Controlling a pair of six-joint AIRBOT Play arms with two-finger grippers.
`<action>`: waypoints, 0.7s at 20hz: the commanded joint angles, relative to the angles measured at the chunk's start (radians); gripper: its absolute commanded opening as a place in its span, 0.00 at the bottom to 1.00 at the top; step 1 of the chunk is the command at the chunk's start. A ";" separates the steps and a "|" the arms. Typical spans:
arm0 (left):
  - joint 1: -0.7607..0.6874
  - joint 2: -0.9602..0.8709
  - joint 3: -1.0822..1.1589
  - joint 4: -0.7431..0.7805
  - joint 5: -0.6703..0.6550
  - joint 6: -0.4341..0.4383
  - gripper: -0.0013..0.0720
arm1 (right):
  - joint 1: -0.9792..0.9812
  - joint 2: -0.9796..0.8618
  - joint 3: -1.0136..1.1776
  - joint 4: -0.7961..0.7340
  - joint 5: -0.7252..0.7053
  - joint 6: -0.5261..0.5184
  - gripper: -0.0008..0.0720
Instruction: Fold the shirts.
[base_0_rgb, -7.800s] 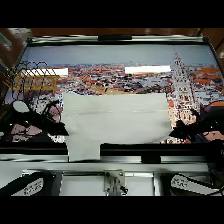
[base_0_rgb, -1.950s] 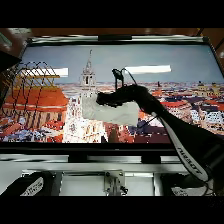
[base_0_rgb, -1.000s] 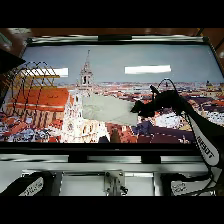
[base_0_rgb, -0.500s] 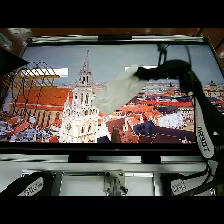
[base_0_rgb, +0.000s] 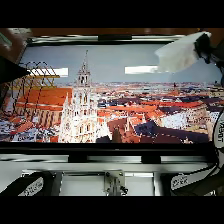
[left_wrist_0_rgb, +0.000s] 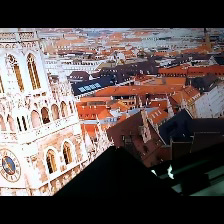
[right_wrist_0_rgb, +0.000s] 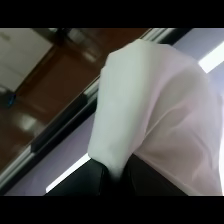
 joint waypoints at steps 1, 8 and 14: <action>-0.010 0.001 0.000 0.000 -0.010 -0.011 0.06 | -0.121 -0.024 0.006 -0.130 -0.078 0.249 0.10; -0.016 0.000 0.000 0.000 -0.010 -0.006 0.06 | -0.136 -0.026 0.007 -0.435 -0.509 0.710 0.10; -0.016 -0.001 0.000 0.000 -0.011 -0.006 0.06 | -0.065 -0.026 0.003 -0.774 -0.774 0.690 0.10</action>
